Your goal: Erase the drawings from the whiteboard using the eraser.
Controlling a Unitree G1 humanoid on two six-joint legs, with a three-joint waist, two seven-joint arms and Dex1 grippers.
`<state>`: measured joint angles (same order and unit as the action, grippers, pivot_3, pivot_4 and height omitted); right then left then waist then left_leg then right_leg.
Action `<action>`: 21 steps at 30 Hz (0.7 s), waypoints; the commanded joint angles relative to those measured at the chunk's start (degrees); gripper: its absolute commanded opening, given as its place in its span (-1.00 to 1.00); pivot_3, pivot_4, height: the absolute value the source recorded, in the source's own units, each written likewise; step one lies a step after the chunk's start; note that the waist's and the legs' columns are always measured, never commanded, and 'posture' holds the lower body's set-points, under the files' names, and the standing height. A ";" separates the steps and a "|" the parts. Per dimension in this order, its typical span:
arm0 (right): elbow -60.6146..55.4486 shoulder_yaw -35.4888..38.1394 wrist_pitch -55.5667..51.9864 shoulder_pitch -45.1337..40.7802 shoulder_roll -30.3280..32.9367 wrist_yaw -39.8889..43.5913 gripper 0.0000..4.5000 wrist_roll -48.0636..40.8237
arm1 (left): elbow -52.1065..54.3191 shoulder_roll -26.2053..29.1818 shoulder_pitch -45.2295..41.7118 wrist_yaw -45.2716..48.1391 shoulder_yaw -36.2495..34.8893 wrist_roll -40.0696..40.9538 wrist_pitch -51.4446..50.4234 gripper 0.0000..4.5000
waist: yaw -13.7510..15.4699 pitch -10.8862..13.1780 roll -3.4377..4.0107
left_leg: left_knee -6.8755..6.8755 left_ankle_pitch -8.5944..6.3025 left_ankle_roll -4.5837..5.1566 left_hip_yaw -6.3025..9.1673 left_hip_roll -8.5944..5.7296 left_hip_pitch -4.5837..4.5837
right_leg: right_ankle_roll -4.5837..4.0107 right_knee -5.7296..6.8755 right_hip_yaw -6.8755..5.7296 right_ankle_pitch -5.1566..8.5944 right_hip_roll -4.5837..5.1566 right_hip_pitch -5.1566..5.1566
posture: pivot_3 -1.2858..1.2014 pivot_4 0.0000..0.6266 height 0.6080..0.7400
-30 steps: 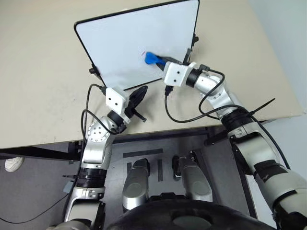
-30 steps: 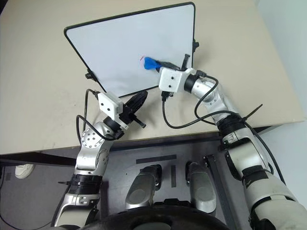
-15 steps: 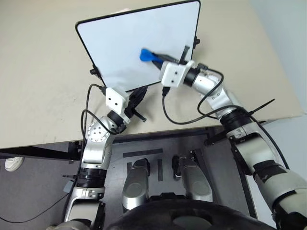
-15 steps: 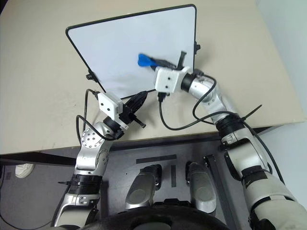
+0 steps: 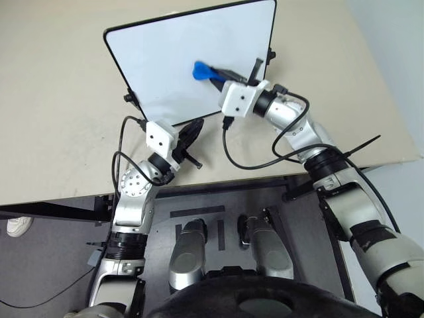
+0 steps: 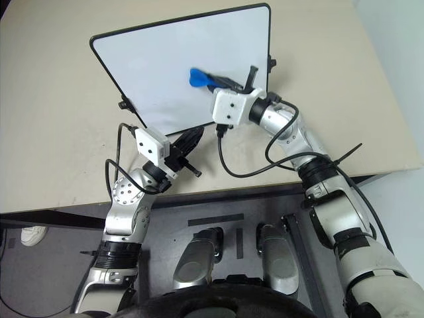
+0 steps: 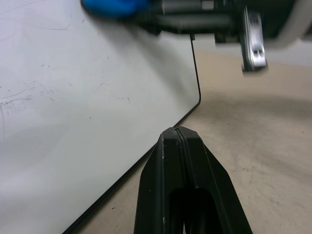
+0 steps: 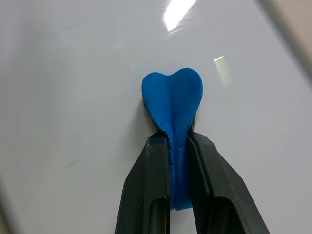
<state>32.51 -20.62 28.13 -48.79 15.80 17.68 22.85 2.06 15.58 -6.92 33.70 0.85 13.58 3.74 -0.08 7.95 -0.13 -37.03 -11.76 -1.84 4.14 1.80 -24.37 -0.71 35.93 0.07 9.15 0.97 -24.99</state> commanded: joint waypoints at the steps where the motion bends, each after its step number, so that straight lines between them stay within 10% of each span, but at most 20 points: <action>1: -1.37 1.35 -0.82 -0.73 0.21 -1.02 -0.87 0.14 | 1.42 0.07 0.20 0.11 -0.09 0.36 0.57 -1.00 | 0.01 0.00 0.00 | 0.00 0.00 0.00 0.00 0.00 0.00 | -0.01 0.00 0.00 -0.01 0.00 0.00 | 0.03 -0.52 1.00; 14: -7.29 -1.50 -3.51 8.32 3.62 10.41 -0.87 -1.56 | 1.77 0.24 0.55 0.11 -0.39 0.55 0.69 -1.00 | 0.15 0.00 0.00 | 0.00 0.02 0.04 -0.01 0.00 -0.04 | 0.04 -0.03 0.00 0.02 0.00 0.01 | 0.03 -0.52 1.00; 21: -26.81 5.20 -19.18 18.85 12.41 27.13 -0.87 -17.95 | 2.52 0.88 1.62 0.55 -0.95 1.22 0.48 -1.00 | 0.69 -0.01 -0.02 | -0.01 0.01 0.11 -0.06 -0.01 -0.11 | 0.16 -0.05 0.00 0.15 -0.01 0.04 | 0.03 -0.52 1.00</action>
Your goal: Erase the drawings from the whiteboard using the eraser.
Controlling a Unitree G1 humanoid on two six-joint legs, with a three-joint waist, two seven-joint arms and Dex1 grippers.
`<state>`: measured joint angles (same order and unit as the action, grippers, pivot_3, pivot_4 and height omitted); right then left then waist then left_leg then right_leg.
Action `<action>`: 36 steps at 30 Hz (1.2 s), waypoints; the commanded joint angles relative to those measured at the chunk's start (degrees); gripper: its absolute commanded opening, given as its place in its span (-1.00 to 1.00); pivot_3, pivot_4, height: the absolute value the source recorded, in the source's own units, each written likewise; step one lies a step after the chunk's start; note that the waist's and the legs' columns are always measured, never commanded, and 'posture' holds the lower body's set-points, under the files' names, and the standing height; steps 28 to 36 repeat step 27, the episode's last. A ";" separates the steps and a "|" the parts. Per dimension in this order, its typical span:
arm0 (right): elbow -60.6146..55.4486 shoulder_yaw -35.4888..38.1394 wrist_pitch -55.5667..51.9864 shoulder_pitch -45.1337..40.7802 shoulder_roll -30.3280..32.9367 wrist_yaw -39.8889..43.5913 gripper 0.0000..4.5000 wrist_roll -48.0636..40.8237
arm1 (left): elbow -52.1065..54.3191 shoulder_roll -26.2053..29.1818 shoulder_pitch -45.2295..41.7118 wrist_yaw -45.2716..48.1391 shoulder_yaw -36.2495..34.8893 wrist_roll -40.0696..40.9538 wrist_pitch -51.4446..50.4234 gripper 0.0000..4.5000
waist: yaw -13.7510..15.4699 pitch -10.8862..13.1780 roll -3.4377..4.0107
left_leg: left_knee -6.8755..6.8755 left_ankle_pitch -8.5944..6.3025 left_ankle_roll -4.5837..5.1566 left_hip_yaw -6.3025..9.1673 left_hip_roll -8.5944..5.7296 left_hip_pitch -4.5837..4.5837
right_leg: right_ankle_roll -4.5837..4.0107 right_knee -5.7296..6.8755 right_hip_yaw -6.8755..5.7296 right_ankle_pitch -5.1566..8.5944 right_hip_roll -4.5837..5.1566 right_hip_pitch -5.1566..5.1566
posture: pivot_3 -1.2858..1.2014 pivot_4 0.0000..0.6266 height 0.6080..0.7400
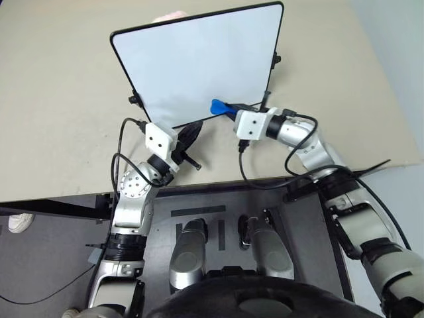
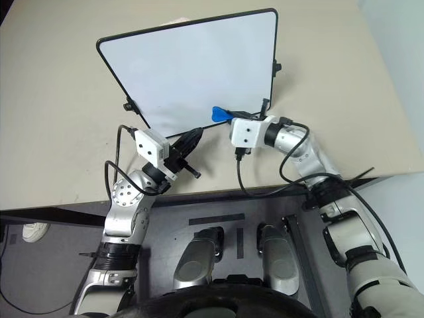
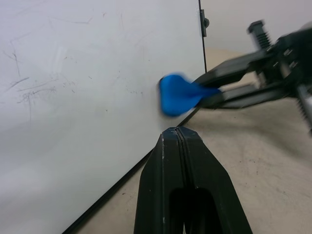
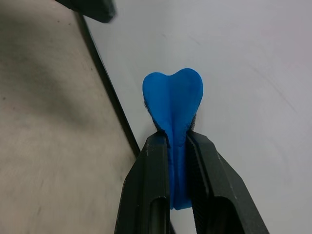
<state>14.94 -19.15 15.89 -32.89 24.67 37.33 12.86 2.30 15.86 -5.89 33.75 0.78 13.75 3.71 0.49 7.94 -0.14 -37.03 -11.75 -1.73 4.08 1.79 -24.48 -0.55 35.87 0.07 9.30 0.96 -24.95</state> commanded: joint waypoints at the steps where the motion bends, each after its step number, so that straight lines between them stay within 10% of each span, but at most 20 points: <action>1: -12.36 4.28 -10.51 4.79 5.24 9.90 -0.87 -10.00 | 2.30 0.79 0.76 0.64 -1.04 1.21 0.49 -1.00 | 0.13 -0.01 -0.03 | 0.00 0.00 0.03 -0.01 -0.02 -0.02 | 0.08 0.00 0.00 0.08 0.00 0.04 | 0.03 -0.52 1.00; 6: -20.36 5.14 -21.48 12.64 13.04 18.28 -0.87 -15.24 | 2.10 1.77 0.90 1.38 -1.36 1.65 0.19 -1.00 | 0.16 -0.02 -0.05 | -0.04 -0.02 0.05 -0.01 -0.05 0.04 | 0.23 -0.01 0.01 0.20 -0.04 0.20 | 0.03 -0.52 1.00; 15: -20.00 5.08 -24.35 11.43 9.34 13.73 0.44 -13.26 | 1.76 3.76 -0.88 2.32 -2.48 2.18 -0.95 -1.00 | -0.25 -0.01 -0.07 | -0.04 0.13 0.13 0.06 -0.02 0.47 | 0.82 0.04 0.09 0.54 -0.17 0.57 | 0.03 -0.52 1.00; 36: -26.17 12.16 -27.08 14.39 9.90 12.31 0.44 -18.06 | 0.78 4.99 -2.01 3.65 -2.64 2.46 -2.16 -1.00 | 0.28 -0.01 -0.08 | -0.04 -0.04 0.16 0.09 -0.04 0.40 | 0.47 0.02 0.14 0.46 -0.17 0.58 | 0.03 -0.52 1.00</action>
